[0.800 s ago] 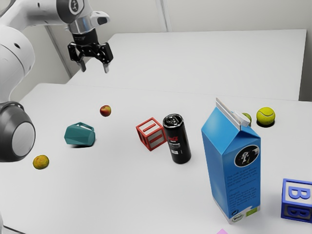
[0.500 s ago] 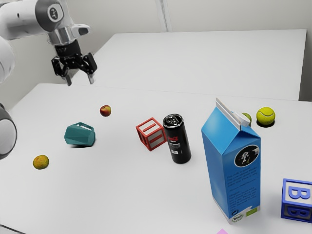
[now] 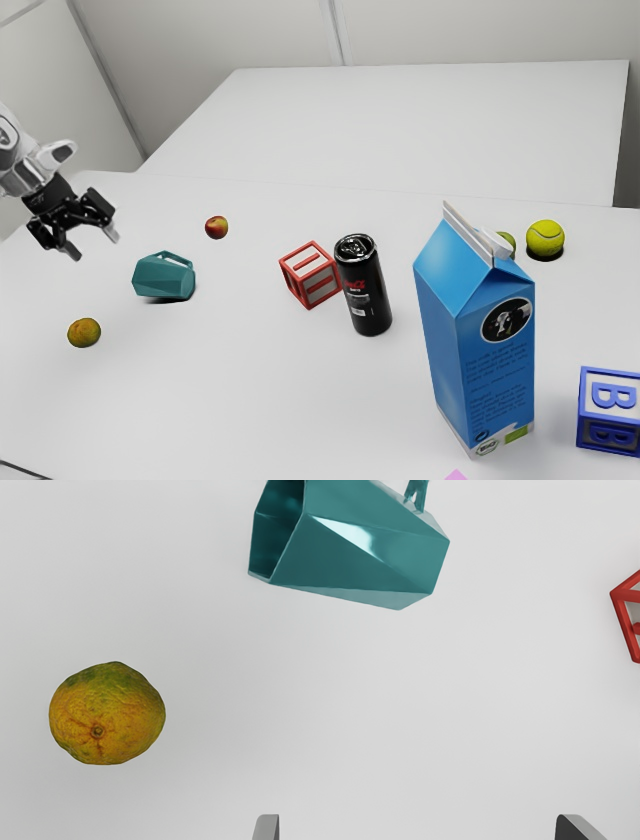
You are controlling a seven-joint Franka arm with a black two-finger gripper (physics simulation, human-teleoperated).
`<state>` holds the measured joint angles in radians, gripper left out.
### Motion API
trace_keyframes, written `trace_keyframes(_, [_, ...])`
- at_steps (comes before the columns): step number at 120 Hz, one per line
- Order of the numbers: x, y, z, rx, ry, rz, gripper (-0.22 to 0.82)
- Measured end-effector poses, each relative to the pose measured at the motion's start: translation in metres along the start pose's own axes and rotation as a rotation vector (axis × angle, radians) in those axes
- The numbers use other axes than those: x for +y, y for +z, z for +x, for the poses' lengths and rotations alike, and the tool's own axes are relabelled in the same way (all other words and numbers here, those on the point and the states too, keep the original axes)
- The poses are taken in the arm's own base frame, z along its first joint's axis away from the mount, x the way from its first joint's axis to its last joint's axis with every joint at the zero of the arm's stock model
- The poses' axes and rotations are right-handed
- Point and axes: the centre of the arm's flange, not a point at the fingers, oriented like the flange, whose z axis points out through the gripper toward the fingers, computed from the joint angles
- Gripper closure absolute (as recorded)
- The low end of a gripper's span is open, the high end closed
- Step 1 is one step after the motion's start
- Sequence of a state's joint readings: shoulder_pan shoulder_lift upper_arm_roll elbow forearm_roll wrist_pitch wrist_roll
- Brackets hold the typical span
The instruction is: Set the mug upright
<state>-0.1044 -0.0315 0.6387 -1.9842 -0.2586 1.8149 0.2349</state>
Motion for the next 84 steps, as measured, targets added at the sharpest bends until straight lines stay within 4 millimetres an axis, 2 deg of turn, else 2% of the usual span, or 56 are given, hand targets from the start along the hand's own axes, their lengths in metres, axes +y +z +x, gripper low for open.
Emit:
trace_keyframes(19, [-0.032, 0.035, 0.021, 0.022, -0.012, -0.083, 0.0])
trace_keyframes(33, [-0.036, 0.06, 0.04, 0.044, 0.025, -0.141, 0.0])
trace_keyframes(55, [-0.038, 0.087, 0.068, 0.088, 0.113, -0.219, 0.0])
trace_keyframes(84, [-0.051, 0.112, 0.077, 0.12, 0.214, -0.284, 0.0])
